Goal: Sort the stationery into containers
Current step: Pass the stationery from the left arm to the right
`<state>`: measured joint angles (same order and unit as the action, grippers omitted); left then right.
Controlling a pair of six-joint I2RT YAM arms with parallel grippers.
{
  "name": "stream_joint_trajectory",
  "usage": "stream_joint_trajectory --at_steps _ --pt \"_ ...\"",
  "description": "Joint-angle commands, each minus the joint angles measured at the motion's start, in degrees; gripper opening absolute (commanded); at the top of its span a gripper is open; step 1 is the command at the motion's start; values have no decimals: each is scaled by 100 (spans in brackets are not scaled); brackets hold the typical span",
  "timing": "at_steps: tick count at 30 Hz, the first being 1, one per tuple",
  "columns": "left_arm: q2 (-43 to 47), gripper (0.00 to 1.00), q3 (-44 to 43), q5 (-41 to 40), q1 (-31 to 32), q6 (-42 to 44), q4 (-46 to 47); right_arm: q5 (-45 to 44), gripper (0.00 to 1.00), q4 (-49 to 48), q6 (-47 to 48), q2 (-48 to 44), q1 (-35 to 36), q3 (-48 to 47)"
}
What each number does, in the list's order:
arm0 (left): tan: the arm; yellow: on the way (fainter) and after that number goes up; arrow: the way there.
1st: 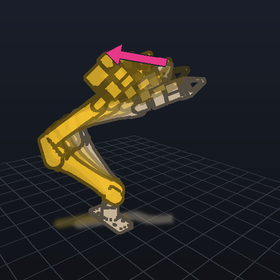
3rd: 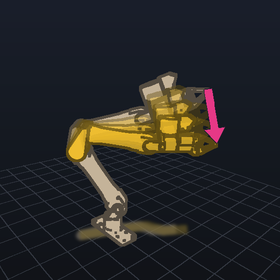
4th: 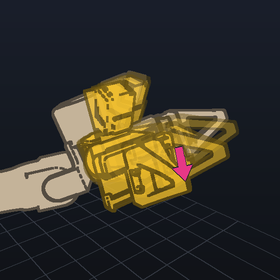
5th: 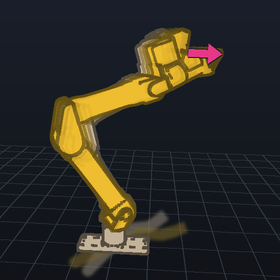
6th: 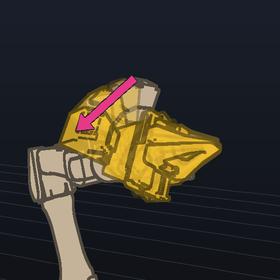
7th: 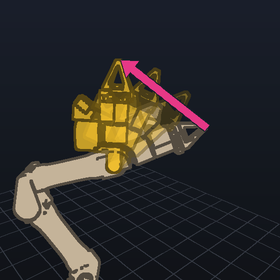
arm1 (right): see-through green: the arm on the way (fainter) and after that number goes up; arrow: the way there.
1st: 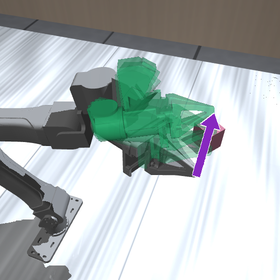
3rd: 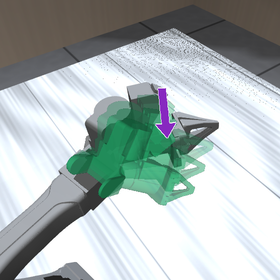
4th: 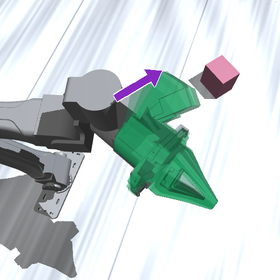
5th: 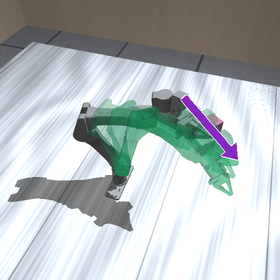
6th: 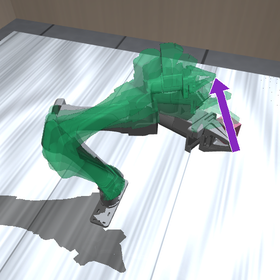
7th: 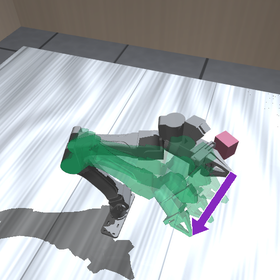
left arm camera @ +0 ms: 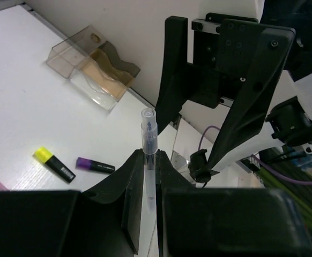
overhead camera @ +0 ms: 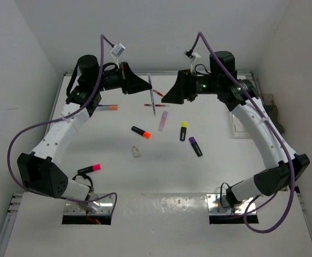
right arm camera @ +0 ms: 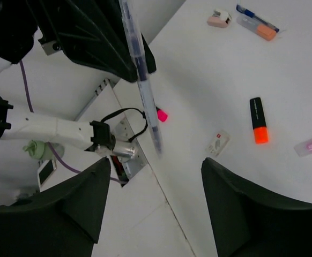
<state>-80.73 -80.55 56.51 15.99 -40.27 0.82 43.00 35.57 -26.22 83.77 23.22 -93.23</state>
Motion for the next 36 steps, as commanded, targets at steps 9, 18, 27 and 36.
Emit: stream_joint_trajectory --at_steps 9,18,27,36 --pt "-57 0 294 352 185 -1105 1446 147 56 -648 -147 359 446 -564" --pt "-48 0 383 396 212 -1510 1842 112 49 -692 -112 544 490 -679" --pt "-13 0 567 387 291 -1694 1992 33 28 -683 -24 588 525 -732" --pt "75 16 796 440 291 -1712 2027 -177 4 -578 212 518 552 -740"
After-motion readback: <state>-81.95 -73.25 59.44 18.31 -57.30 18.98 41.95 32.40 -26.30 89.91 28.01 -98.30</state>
